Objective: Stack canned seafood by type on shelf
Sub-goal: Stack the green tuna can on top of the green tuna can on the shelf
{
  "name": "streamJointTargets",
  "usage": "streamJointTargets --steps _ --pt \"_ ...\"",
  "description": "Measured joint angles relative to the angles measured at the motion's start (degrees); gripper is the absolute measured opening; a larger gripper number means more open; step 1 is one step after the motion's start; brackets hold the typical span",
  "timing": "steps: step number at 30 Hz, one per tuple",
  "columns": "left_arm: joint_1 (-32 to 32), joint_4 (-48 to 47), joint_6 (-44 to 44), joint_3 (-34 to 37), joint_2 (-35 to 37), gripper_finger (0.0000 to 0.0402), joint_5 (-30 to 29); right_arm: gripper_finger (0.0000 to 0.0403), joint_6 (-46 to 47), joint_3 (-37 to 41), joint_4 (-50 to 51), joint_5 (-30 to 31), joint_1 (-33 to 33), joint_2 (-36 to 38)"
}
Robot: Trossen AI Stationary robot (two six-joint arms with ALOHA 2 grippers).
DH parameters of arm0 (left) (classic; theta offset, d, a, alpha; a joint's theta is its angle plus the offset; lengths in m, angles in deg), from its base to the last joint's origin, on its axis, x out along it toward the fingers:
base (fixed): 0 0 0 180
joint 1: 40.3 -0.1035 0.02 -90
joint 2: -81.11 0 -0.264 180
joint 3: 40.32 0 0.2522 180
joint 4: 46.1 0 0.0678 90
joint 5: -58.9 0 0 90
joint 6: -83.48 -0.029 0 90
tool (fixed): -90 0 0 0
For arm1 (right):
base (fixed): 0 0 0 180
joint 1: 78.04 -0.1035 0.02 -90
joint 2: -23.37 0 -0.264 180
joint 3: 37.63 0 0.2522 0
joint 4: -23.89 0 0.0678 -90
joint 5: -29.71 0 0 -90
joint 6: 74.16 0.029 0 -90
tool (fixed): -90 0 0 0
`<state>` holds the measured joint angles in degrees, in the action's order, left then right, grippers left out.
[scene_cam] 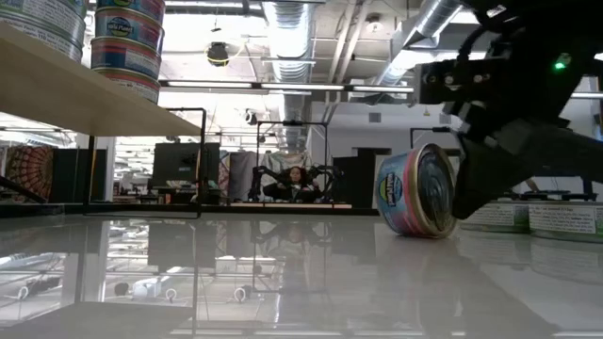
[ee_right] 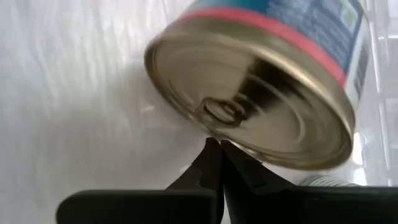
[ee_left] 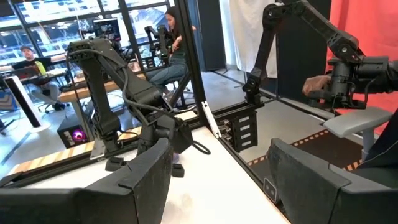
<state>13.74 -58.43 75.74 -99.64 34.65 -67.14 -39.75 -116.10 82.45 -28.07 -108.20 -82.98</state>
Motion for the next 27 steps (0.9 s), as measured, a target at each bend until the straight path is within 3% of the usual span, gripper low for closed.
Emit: streamJointTargets --steps 7,12,16,23,27 --pt "0.0 -0.42 0.01 0.0 0.0 0.0249 -0.35 0.0039 -1.49 -4.3 4.59 -1.45 -1.37 0.22" --pt "0.0 -0.46 0.02 0.0 0.0 0.0249 -0.51 0.0068 -4.55 -9.65 7.8 -3.74 -1.0 0.24" --pt "0.0 -0.59 0.01 0.0 0.02 0.0249 -0.55 0.0116 -8.1 -14.52 9.41 -5.35 -0.76 0.28" --pt "0.0 -0.81 -0.64 0.0 0.01 0.0249 -0.7 0.024 -18.14 -21.9 18.96 -5.39 -0.3 0.37" --pt "-0.01 -0.9 -0.64 0.0 0.01 0.0249 -1.61 0.0283 -23.83 -24.36 20.84 -6.81 3.31 0.34"
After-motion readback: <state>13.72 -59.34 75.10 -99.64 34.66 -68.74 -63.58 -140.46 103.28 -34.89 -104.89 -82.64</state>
